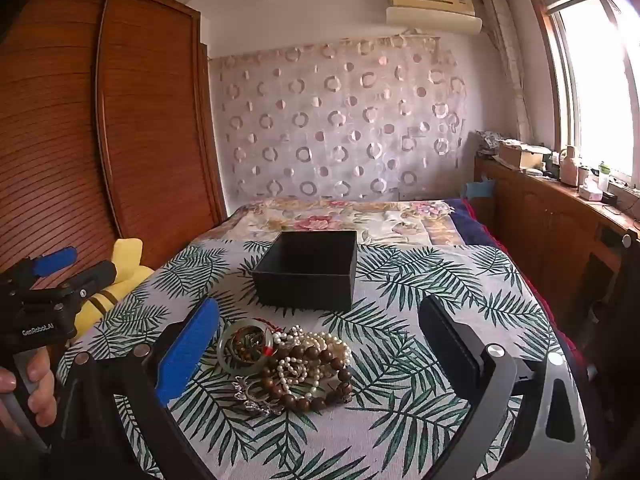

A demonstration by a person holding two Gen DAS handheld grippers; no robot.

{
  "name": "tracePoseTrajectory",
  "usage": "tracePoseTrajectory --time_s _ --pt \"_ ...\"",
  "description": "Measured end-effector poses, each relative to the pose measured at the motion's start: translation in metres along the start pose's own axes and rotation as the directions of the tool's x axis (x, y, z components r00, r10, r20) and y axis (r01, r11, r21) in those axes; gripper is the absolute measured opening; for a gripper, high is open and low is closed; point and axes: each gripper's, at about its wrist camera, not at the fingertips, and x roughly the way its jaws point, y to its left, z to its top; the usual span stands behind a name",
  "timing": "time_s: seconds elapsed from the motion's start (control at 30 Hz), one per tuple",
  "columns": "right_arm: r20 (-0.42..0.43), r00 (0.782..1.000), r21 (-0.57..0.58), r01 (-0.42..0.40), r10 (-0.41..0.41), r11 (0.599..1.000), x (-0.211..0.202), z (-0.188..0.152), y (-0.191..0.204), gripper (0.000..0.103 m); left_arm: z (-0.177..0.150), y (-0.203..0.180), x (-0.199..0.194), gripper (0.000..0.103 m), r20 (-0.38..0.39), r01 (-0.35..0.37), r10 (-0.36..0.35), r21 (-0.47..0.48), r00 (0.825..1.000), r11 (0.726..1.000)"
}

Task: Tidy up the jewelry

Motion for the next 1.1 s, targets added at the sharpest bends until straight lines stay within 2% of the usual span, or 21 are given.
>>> tracePoseTrajectory --time_s 1.1 --pt "-0.003 1.0 -0.003 0.013 -0.013 1.0 0.0029 -0.0004 -0.0016 0.101 0.0001 0.0 -0.0002 0.096 -0.005 0.001 -0.001 0.005 1.0 1.0"
